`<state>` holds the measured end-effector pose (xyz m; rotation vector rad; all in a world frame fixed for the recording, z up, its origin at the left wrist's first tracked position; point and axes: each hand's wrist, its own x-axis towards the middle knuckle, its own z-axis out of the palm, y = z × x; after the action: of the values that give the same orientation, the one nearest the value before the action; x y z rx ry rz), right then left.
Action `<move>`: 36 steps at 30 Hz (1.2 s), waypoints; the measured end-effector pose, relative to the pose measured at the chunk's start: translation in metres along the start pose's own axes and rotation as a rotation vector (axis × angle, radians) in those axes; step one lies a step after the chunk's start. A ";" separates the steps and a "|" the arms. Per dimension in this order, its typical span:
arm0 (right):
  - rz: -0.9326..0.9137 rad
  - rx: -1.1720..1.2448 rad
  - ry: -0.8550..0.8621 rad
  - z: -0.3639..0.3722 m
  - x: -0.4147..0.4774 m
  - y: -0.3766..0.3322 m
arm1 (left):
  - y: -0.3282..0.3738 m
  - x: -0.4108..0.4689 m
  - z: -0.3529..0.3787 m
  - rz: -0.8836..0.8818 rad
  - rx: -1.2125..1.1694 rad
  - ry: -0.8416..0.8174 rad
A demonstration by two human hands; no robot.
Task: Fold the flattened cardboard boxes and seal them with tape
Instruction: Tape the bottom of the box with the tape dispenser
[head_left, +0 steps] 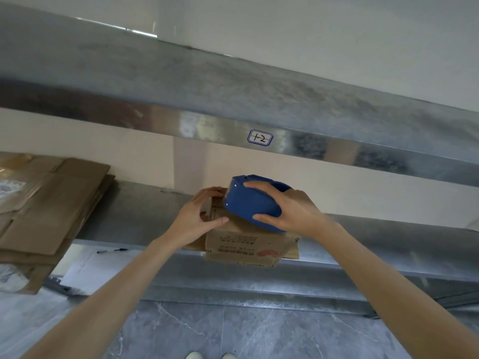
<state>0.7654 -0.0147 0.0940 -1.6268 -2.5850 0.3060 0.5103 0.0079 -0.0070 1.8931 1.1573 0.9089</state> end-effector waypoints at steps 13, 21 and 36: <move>-0.090 -0.049 0.072 -0.008 -0.005 0.005 | 0.028 0.020 -0.031 -0.061 -0.012 -0.066; -0.155 -0.057 0.079 -0.013 -0.007 0.003 | 0.048 0.037 -0.040 -0.068 -0.129 -0.114; -0.167 -0.059 0.062 -0.013 -0.027 -0.003 | 0.059 0.040 -0.019 -0.015 -0.143 -0.172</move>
<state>0.7766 -0.0386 0.1089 -1.4015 -2.6840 0.1680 0.5322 0.0294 0.0599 1.8058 0.9766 0.7824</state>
